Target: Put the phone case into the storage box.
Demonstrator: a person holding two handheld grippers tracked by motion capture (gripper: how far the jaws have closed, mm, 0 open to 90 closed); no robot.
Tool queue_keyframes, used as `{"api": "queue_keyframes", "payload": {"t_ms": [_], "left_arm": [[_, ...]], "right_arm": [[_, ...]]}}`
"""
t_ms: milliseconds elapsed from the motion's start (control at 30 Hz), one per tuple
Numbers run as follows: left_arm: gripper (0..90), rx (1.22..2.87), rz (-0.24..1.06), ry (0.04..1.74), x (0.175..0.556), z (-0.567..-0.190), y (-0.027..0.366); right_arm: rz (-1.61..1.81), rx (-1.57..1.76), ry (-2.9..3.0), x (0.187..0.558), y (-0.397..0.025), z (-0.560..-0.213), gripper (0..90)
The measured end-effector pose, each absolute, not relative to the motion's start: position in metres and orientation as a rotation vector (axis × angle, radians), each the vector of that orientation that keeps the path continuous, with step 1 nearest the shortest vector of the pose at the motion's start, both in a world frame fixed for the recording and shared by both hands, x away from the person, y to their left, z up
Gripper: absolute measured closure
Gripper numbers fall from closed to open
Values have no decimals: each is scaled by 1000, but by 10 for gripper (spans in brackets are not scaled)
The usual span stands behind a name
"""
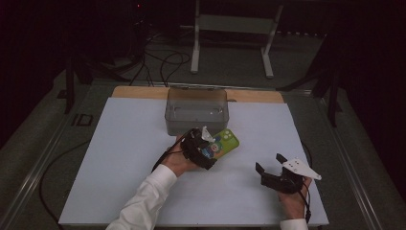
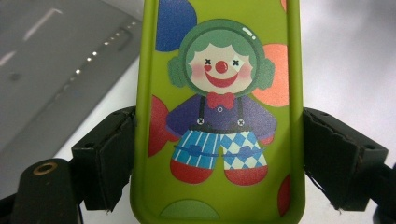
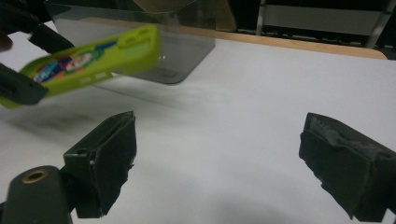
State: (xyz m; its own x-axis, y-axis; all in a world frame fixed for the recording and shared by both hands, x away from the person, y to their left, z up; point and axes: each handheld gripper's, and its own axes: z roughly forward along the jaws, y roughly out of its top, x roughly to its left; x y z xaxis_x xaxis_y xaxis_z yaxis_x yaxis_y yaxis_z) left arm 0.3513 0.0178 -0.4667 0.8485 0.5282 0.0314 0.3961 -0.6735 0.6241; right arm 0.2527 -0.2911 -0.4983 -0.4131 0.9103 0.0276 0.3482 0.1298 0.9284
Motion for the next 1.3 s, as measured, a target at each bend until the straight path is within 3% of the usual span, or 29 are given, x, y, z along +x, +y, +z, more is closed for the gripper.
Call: {"api": "queue_keyframes", "payload": {"t_ms": [767,1300], "left_arm": [[158,2137,442,837,335,-443,93],[158,1950,575,974,310,-450,150]], "right_arm": [[1285,1204,1861,253,-285,-500,111],[1340,1231,1895,257,-277,-496,92]]}}
